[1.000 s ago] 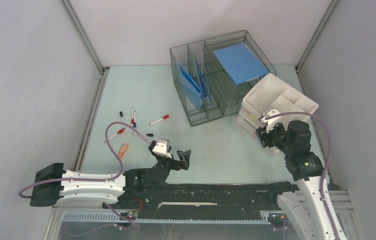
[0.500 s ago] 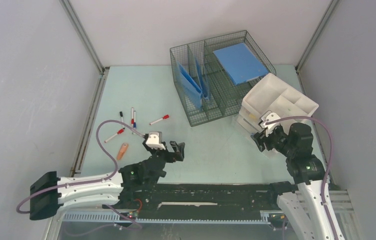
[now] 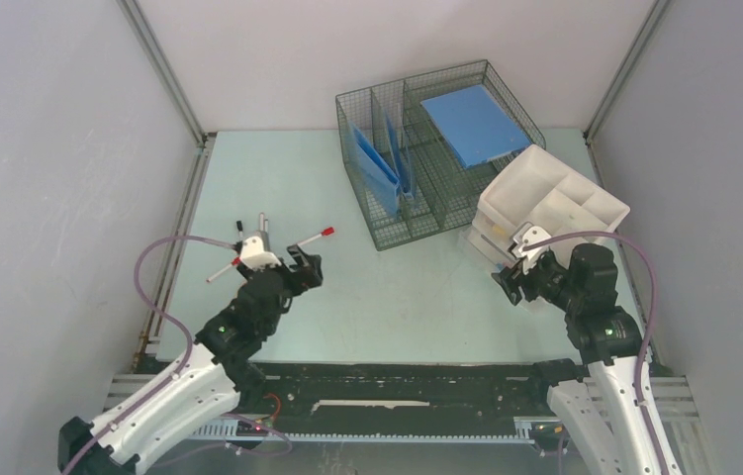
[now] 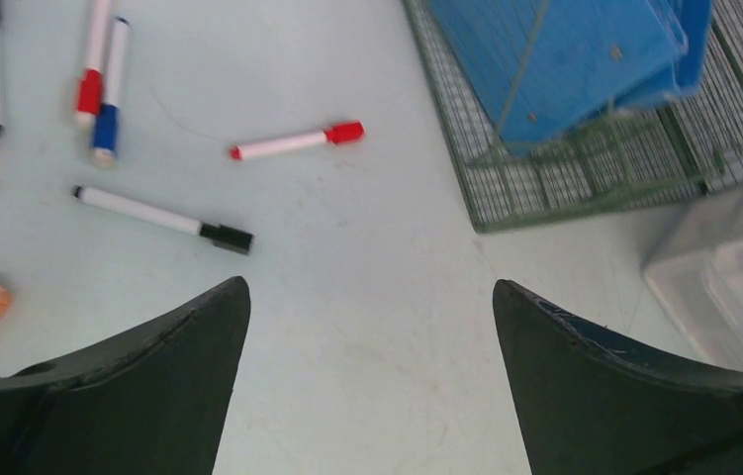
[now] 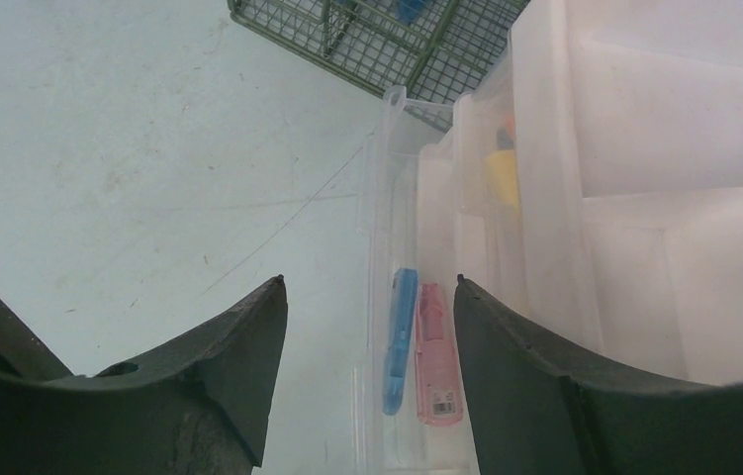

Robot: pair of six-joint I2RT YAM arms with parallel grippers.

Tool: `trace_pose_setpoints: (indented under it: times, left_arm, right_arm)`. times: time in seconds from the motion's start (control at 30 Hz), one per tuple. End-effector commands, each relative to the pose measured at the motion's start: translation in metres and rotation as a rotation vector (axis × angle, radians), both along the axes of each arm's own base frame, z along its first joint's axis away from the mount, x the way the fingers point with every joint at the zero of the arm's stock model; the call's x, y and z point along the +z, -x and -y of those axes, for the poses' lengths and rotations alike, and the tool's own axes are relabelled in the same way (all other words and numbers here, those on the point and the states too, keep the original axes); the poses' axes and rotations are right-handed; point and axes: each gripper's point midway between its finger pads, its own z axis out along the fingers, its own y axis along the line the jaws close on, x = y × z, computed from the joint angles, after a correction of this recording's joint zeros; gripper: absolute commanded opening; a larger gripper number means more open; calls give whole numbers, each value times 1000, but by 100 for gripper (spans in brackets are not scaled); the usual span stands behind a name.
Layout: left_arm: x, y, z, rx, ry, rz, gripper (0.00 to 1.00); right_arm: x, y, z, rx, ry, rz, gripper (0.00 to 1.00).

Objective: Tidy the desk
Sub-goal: Place the stationery in the drawer.

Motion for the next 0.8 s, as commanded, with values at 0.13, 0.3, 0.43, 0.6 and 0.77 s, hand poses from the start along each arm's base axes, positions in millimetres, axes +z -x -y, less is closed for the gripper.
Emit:
trace_pose_setpoints:
  times: [0.13, 0.3, 0.43, 0.6, 0.77]
  left_arm:
    - [5, -31, -28, 16, 50, -147, 100]
    - [-4, -41, -52, 98, 45, -237, 99]
    - [-18, -41, -85, 222, 16, -333, 99]
    - [-33, -38, -113, 322, 10, -426, 98]
    - [-44, -31, -128, 365, -26, -547, 98]
  right_arm:
    - [-1, 5, -10, 64, 16, 2, 71]
    - [0, 7, -11, 70, 21, 11, 72]
    - [2, 10, -16, 96, 24, 16, 73]
    - [1, 13, -22, 122, 33, 12, 74]
    - [-3, 13, -25, 131, 44, -2, 76]
